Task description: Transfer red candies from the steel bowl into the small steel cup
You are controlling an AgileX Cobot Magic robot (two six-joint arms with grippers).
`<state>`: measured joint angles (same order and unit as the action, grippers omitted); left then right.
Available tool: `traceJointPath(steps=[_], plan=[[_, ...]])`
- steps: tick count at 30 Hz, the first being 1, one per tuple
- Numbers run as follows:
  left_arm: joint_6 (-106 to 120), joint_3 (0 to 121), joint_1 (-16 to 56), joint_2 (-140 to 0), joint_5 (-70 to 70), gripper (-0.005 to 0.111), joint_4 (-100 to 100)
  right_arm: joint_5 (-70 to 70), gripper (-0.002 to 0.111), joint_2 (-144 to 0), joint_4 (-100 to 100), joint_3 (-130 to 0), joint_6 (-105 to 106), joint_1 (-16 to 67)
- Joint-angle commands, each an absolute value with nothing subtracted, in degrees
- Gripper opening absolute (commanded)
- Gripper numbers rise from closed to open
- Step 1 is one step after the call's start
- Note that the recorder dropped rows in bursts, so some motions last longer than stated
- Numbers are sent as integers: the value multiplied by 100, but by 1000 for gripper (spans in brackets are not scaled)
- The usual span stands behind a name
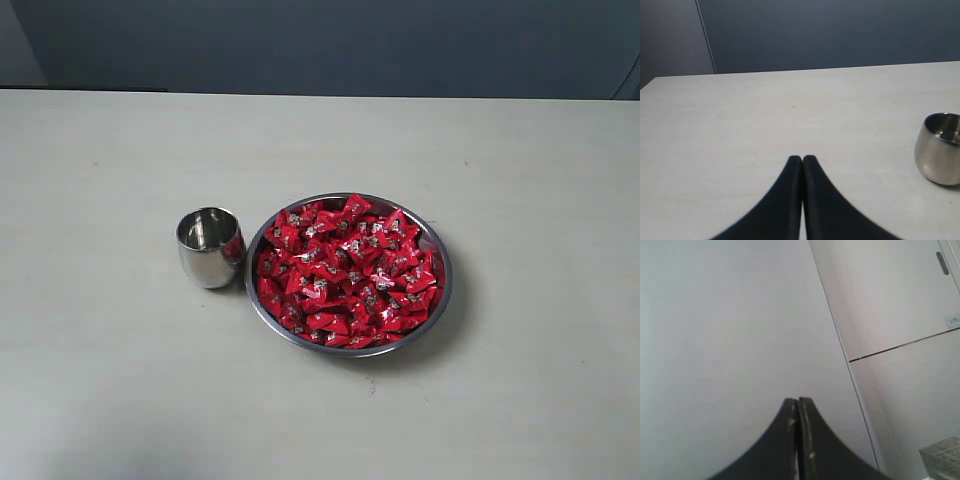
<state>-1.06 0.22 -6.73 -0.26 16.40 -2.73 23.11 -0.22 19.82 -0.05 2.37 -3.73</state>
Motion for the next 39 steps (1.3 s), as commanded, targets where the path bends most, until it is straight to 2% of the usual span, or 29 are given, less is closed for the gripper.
traceJointPath(steps=[1, 13, 18, 28, 33, 39], plan=[[-113, 0, -677, 0, 1631, 0, -261, 2387, -1, 0, 1971, 0, 231, -399], [-113, 0, -677, 0, 1631, 0, -261, 2265, -1, 0, 1684, 0, -455, -399], [-113, 0, -677, 0, 1631, 0, -261, 2200, -1, 0, 2138, 0, -883, -399], [-113, 0, -677, 0, 1631, 0, -261, 3148, -1, 0, 2074, 0, -1023, -399], [-113, 0, -677, 0, 1631, 0, -261, 2000, -1, -208, 1259, -896, -866, -399], [-113, 0, -677, 0, 1631, 0, -261, 83, -1, -1626, -151, -2703, -853, -399]])
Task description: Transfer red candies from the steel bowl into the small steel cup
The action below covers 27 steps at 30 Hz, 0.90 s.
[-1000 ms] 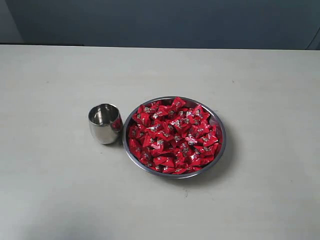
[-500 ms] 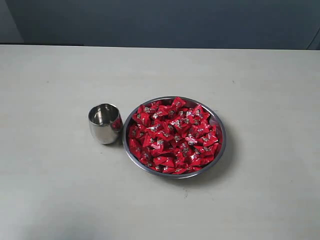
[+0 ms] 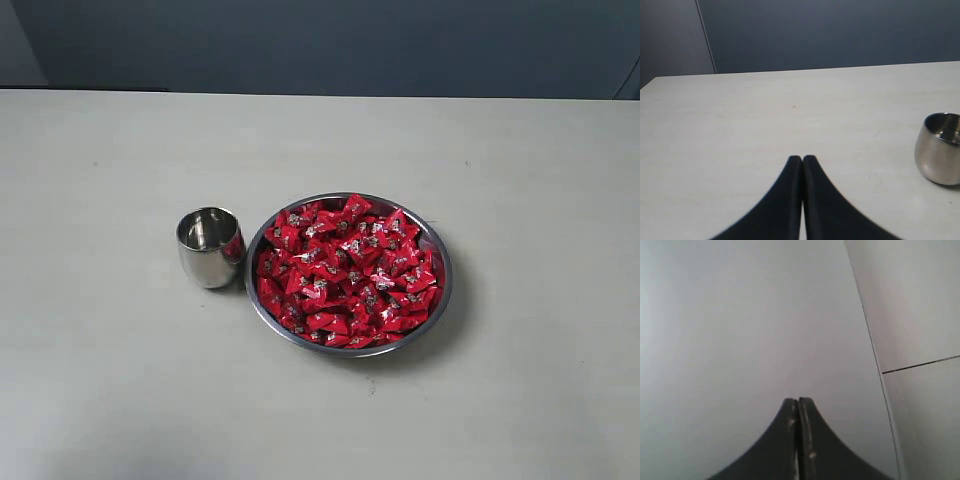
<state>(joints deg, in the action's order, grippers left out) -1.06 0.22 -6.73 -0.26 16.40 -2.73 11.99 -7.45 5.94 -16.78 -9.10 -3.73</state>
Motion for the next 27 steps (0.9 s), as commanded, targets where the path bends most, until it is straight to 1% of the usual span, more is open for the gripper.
traceJointPath(steps=[1, 3, 6, 9, 13, 16, 21, 27], plan=[[-113, 0, -677, 0, 1631, 0, -261, 0, -1, -1900, -151, -2944, -853, -399], [-113, 0, -677, 0, 1631, 0, -261, 0, -1, -2390, -74, -3301, -886, -377], [-113, 0, -677, 0, 1631, 0, -261, -430, -1, -3180, -60, -3656, -897, -108], [-113, 0, -677, 0, 1631, 0, -261, -663, -1, -3938, -60, -3899, -711, 417], [-113, 0, -677, 0, 1631, 0, -261, -651, -1, -4885, -87, -4143, 280, 1171], [-113, 0, -677, 0, 1631, 0, -261, -584, -1, -5484, -87, -4342, 715, 1521], [-113, 0, -677, 0, 1631, 0, -261, -607, -1, -6340, 151, -4539, 740, 1886], [-113, 0, -677, 0, 1631, 0, -261, -552, -1, -7205, 162, -4551, 781, 2528]])
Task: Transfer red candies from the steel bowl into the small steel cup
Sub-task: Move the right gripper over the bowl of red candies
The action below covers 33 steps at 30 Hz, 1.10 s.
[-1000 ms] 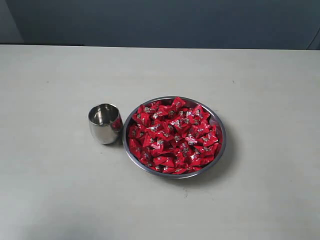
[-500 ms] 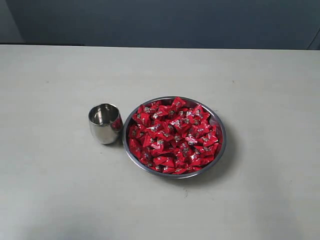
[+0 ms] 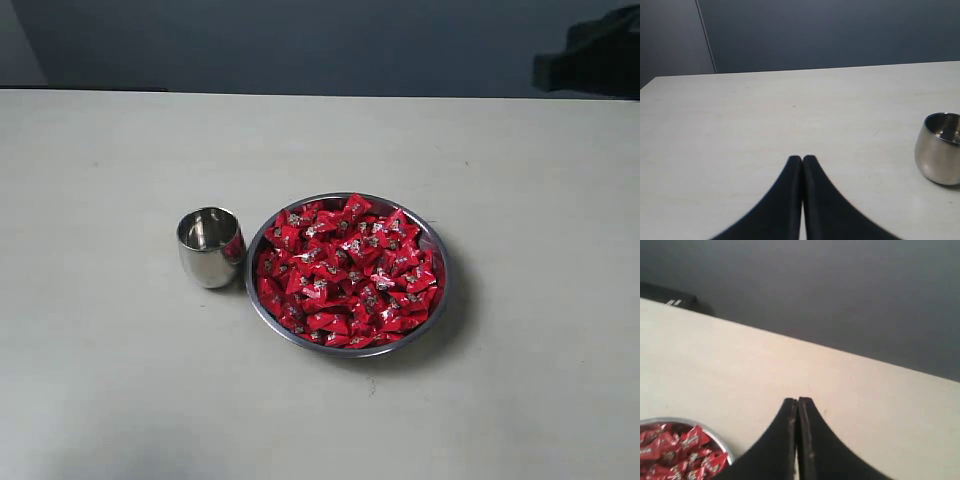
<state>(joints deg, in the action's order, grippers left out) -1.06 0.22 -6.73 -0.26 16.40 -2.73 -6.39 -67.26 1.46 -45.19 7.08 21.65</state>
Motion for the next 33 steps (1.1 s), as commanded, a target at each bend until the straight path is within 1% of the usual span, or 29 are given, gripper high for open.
traceJointPath(steps=[1, 5, 10, 12, 15, 19, 21, 23, 24, 26, 28, 33], plan=[[-113, 0, -677, 0, 1631, 0, -261, -552, -1, -7361, 175, -4551, 781, 2631], [-113, 0, -677, 0, 1631, 0, -261, -539, -1, -7906, 270, -4551, 781, 2959], [-113, 0, -677, 0, 1631, 0, -261, -602, -1, -8249, 672, -4551, 853, 3421], [-113, 0, -677, 0, 1631, 0, -261, -916, -1, -8403, 672, -4650, 965, 3723], [-113, 0, -677, 0, 1631, 0, -261, -1458, -1, -8608, 883, -4867, 1132, 3892], [-113, 0, -677, 0, 1631, 0, -261, -2243, -1, -8831, 2184, -5164, 2613, 3865], [-113, 0, -677, 0, 1631, 0, -261, -2743, -1, -8934, 3332, -5318, 3933, 3777], [-113, 0, -677, 0, 1631, 0, -261, -3311, -1, -9066, 5387, -5425, 5805, 3451], [-113, 0, -677, 0, 1631, 0, -261, -3403, -1, -9117, 5623, -5425, 6030, 3328], [-113, 0, -677, 0, 1631, 0, -261, -3479, -1, -9298, 5264, -5436, 5840, 3035], [-113, 0, -677, 0, 1631, 0, -261, -3377, -1, -9555, 4597, -5436, 4982, 2868], [-113, 0, -677, 0, 1631, 0, -261, -3337, -1, -9906, 4207, -5462, 4632, 3223]])
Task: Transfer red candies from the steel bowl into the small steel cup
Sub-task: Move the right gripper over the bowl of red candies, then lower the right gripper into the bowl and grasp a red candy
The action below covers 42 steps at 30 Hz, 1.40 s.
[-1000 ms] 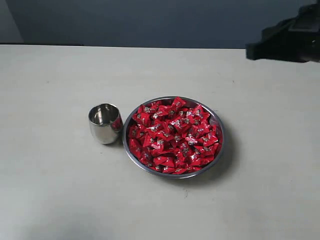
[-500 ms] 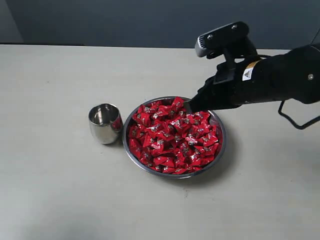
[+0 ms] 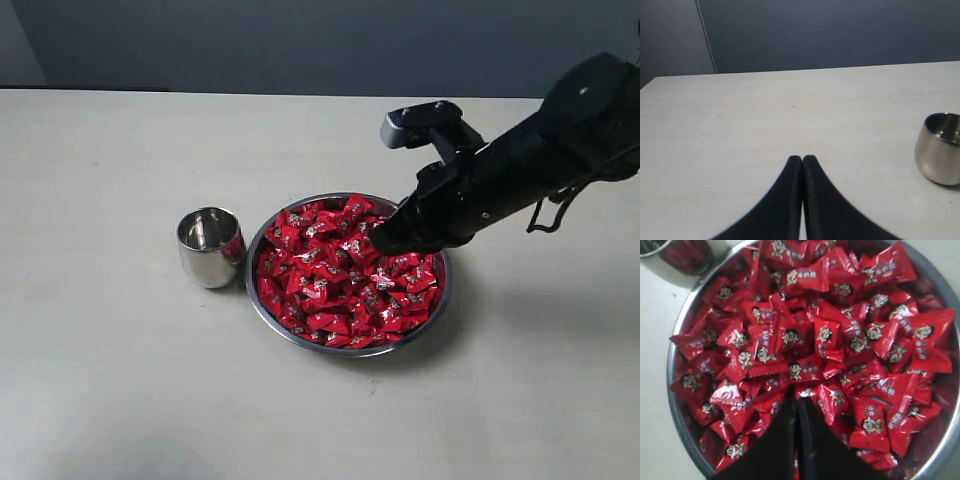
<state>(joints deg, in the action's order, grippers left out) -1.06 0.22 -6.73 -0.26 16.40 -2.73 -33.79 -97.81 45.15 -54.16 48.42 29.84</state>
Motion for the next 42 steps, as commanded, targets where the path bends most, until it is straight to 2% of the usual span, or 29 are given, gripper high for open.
traceJointPath(steps=[1, 5, 6, 11, 12, 21, 28, 42], plan=[[-113, 0, -677, 0, 1631, 0, -261, -3296, -1, -9929, 4043, -5462, 4488, 3312], [-113, 0, -677, 0, 1631, 0, -261, -3216, 0, -9944, 3149, -5462, 3599, 3560], [-113, 0, -677, 0, 1631, 0, -261, -3228, 4, -9944, 2998, -5462, 3432, 3597], [-113, 0, -677, 0, 1631, 0, -261, -3267, 35, -9944, 2916, -5462, 3125, 3609], [-113, 0, -677, 0, 1631, 0, -261, -3252, 39, -9944, 2851, -5462, 3016, 3609], [-113, 0, -677, 0, 1631, 0, -261, -3193, 39, -10179, 2391, -5854, 2318, 3609], [-113, 0, -677, 0, 1631, 0, -261, -3653, 39, -10640, 1767, -6313, 1639, 3609], [-113, 0, -677, 0, 1631, 0, -261, -3353, 39, -10957, 1737, -6325, 1588, 3609]])
